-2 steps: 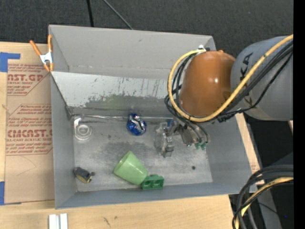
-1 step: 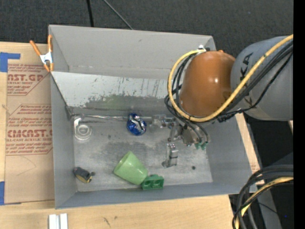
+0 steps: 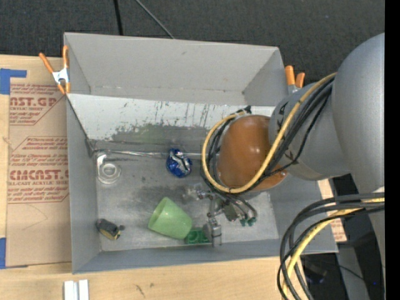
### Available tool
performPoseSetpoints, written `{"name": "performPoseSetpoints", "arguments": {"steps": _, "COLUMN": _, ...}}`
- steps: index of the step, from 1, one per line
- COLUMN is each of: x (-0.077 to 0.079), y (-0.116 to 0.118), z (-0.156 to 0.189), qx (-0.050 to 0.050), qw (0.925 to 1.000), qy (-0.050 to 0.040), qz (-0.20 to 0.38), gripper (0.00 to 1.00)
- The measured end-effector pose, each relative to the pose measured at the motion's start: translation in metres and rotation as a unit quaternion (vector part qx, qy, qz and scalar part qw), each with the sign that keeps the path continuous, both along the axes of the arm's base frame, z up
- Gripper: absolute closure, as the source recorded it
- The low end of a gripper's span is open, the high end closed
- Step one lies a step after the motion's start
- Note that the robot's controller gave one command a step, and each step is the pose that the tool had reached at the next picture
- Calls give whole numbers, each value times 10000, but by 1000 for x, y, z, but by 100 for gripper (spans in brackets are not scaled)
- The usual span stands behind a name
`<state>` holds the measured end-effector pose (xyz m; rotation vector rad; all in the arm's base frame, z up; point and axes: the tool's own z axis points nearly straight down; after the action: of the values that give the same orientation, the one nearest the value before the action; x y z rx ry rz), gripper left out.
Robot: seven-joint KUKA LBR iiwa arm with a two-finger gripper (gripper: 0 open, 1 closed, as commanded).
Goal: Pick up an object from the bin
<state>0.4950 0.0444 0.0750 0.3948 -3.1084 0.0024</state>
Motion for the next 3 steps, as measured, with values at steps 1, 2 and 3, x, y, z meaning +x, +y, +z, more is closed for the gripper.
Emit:
{"name": "performPoseSetpoints", "arguments": {"steps": 1, "x": -8, "y": 2, "z": 2, "qx": 26, "qw": 9934, "qy": -45, "qz": 1144, "gripper": 0}}
{"name": "performPoseSetpoints", "arguments": {"steps": 2, "x": -11, "y": 1, "z": 89, "qx": 21, "qw": 9818, "qy": -72, "qz": 1898, "gripper": 0}}
{"name": "performPoseSetpoints", "arguments": {"steps": 3, "x": -12, "y": 2, "z": 17, "qx": 39, "qw": 9299, "qy": -12, "qz": 3678, "gripper": 0}}
